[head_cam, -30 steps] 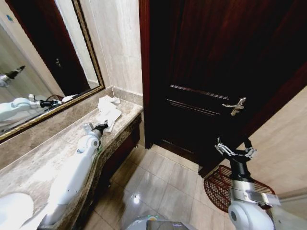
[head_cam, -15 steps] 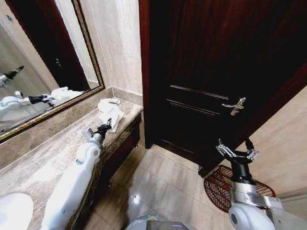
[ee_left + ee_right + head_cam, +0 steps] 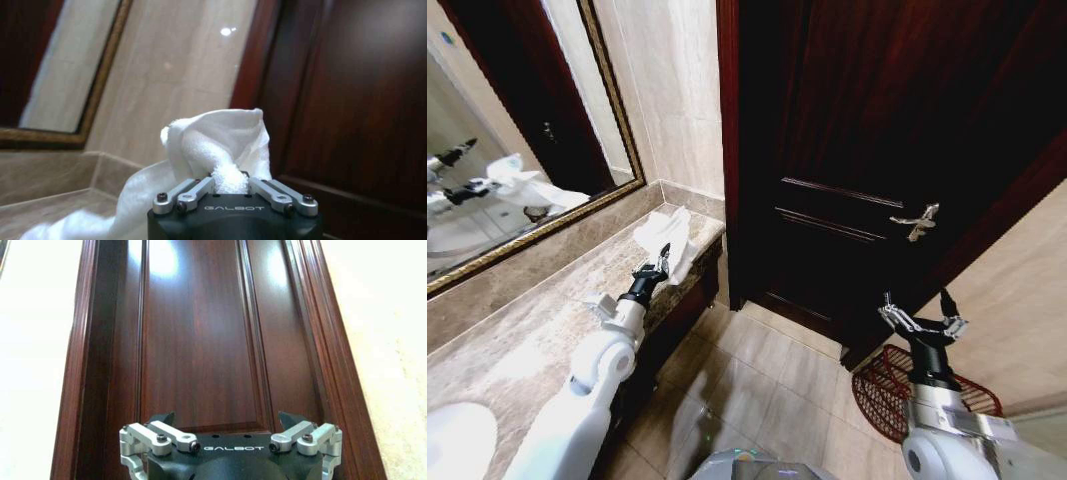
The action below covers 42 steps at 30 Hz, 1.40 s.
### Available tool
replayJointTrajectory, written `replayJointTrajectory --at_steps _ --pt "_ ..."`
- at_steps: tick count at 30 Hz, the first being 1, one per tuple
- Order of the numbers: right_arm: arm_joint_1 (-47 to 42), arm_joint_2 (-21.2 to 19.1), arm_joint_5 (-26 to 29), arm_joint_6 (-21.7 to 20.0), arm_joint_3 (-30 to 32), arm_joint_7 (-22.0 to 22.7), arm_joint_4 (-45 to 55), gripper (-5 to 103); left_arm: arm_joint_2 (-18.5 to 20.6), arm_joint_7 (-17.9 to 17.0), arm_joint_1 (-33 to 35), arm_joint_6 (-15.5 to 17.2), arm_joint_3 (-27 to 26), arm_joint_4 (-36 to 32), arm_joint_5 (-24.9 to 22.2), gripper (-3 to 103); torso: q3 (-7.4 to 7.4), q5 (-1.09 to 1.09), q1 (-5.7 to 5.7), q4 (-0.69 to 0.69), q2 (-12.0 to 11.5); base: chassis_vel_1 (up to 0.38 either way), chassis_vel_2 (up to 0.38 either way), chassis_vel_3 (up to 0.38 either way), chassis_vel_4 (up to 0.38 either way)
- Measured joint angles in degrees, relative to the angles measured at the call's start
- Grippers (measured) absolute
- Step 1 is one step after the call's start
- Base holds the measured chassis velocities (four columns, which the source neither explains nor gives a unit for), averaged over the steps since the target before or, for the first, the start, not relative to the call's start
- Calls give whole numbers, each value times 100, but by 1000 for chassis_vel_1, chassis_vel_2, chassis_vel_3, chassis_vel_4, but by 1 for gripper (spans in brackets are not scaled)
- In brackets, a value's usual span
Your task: Discard the used towel into the hamper.
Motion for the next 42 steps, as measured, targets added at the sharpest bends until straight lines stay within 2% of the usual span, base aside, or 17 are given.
replayJointTrajectory --at_steps 4,11,14,15,18,21,23,25,27,32,34,38,40,42 --pt "-91 47 0 5 67 -1 -9 100 -147 315 330 -202 45 -288 342 8 0 0 0 0 0 0 0 0 0" --pt "-172 99 32 27 85 -1 42 100 -379 306 736 -441 101 -522 837 8 0 0 0 0 0 0 0 0 0" --pt "-180 141 72 27 80 50 70 100 -631 297 1231 -717 223 -710 1353 8 1 0 0 1 0 0 0 0 0" --pt "-180 141 72 27 80 50 70 100 -631 297 1231 -717 223 -710 1353 8 1 0 0 1 0 0 0 0 0" --pt "-143 185 73 27 37 62 71 100 -913 478 1710 -936 427 -832 2010 8 0 1 0 1 0 0 0 0 0" --pt "-139 217 68 29 2 62 70 100 -1038 578 1884 -1059 508 -783 2362 8 0 1 0 1 0 0 0 0 0" --pt "-157 252 81 49 -21 32 69 100 -1199 666 2023 -1308 568 -571 2783 8 0 1 0 1 -1 0 0 0 0" --pt "-158 260 84 59 -24 29 63 100 -1240 681 2041 -1400 576 -479 2896 8 0 1 0 1 -1 0 0 0 0" --pt "-149 301 83 110 -14 27 19 100 -1379 719 2088 -1645 600 -134 3174 8 0 0 0 0 -1 0 0 0 0" --pt "-190 290 182 126 51 12 10 100 -1567 683 2174 -1747 694 -55 3211 8 1 0 0 0 -1 0 0 0 0" --pt "-171 262 267 181 96 -40 -10 100 -1619 620 2149 -1739 662 -222 3155 8 1 1 0 0 -1 0 0 0 0" --pt "-61 239 315 435 116 -140 -133 101 -1587 443 2137 -1773 457 -498 2986 8 1 1 0 0 -1 0 0 0 0" --pt "-53 239 314 446 112 -146 -141 97 -1586 429 2132 -1796 440 -500 2978 8 1 1 0 1 -1 0 0 0 0" --pt "-46 240 314 457 93 -170 -146 95 -1587 456 2105 -2034 374 -456 2949 8 1 0 0 1 -1 0 0 0 0"
